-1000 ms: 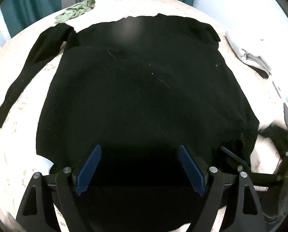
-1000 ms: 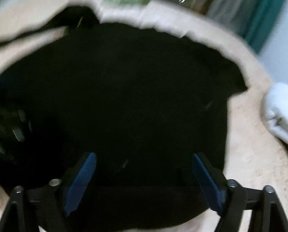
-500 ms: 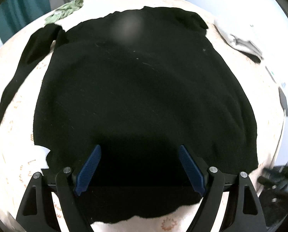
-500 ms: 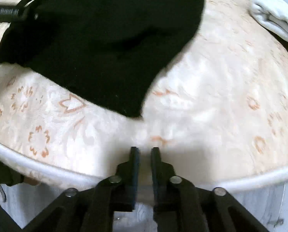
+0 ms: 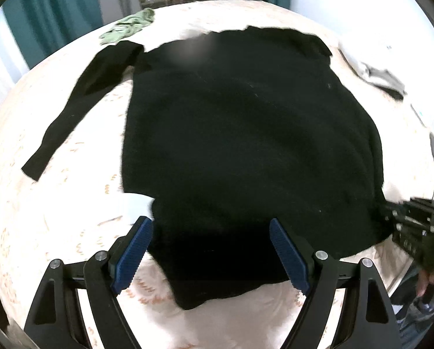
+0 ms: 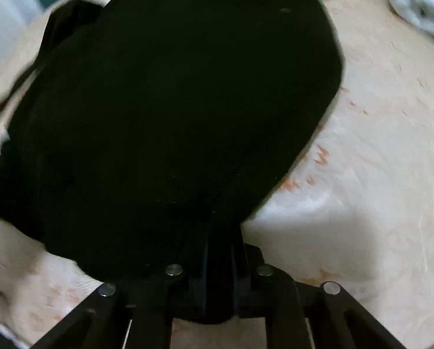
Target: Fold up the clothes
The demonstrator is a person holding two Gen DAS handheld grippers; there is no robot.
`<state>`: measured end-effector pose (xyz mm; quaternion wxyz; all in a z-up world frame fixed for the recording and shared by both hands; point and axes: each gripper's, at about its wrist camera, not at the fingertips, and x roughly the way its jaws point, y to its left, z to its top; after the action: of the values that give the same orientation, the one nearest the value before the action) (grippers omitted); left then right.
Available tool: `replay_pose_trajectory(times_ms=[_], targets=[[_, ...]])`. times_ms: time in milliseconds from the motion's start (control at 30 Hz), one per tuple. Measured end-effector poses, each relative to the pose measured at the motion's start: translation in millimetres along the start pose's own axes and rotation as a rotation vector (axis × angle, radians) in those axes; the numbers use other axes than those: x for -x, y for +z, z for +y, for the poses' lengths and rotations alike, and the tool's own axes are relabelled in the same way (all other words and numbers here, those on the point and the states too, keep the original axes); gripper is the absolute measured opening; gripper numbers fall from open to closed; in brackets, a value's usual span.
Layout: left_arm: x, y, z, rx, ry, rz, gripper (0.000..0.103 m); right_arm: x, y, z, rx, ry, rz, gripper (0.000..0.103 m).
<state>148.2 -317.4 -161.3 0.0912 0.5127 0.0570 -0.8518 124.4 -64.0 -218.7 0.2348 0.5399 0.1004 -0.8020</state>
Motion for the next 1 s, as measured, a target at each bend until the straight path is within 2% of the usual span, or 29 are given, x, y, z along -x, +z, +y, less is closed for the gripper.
replay_pose_trajectory(times_ms=[100, 200, 267, 300, 333, 400, 433, 467, 500, 533, 600, 667, 733, 800, 867, 1000], targets=[[7, -1, 10, 0.047, -0.059, 0.001, 0.085, 25, -7, -1, 0.048, -0.024, -0.03, 0.008], [10, -8, 16, 0.098, -0.15, 0.034, 0.085, 60, -15, -24, 0.068, -0.126, -0.079, 0.008], [11, -15, 17, 0.109, -0.186, 0.054, 0.085, 61, -22, -41, 0.067, -0.204, -0.026, 0.011], [13, -18, 18, 0.106, -0.185, 0.056, 0.085, 54, -27, -48, 0.056, -0.22, 0.033, 0.012], [16, -21, 18, 0.1, -0.176, 0.053, 0.085, 48, -32, -53, 0.045, -0.234, 0.074, 0.015], [23, -26, 21, 0.094, -0.153, 0.04, 0.085, 51, -42, -53, 0.023, -0.252, 0.063, 0.024], [27, -27, 25, 0.101, -0.142, 0.027, 0.085, 55, -46, -51, 0.008, -0.251, 0.045, 0.036], [31, -29, 27, 0.111, -0.139, 0.017, 0.085, 65, -46, -44, -0.013, -0.226, -0.004, 0.047], [34, -31, 31, 0.123, -0.141, 0.01, 0.085, 75, -46, -36, -0.036, -0.195, -0.055, 0.068], [37, -31, 35, 0.134, -0.144, 0.005, 0.085, 84, -47, -26, -0.056, -0.143, -0.11, 0.082], [44, -31, 44, 0.164, -0.15, -0.01, 0.085, 99, -52, 7, -0.053, -0.022, -0.198, 0.085], [51, -32, 51, 0.18, -0.151, -0.026, 0.085, 98, -49, 53, 0.027, 0.072, -0.229, 0.084], [56, -34, 57, 0.19, -0.15, -0.042, 0.085, 93, -51, 105, 0.117, 0.111, -0.252, 0.084], [63, -36, 64, 0.199, -0.148, -0.056, 0.085, 79, -45, 152, 0.217, 0.127, -0.271, 0.084], [64, -38, 70, 0.204, -0.145, -0.063, 0.085, 54, -29, 167, 0.302, 0.128, -0.289, 0.084], [63, -44, 84, 0.222, -0.137, -0.056, 0.085, 22, -30, 199, 0.423, 0.014, -0.286, 0.081]])
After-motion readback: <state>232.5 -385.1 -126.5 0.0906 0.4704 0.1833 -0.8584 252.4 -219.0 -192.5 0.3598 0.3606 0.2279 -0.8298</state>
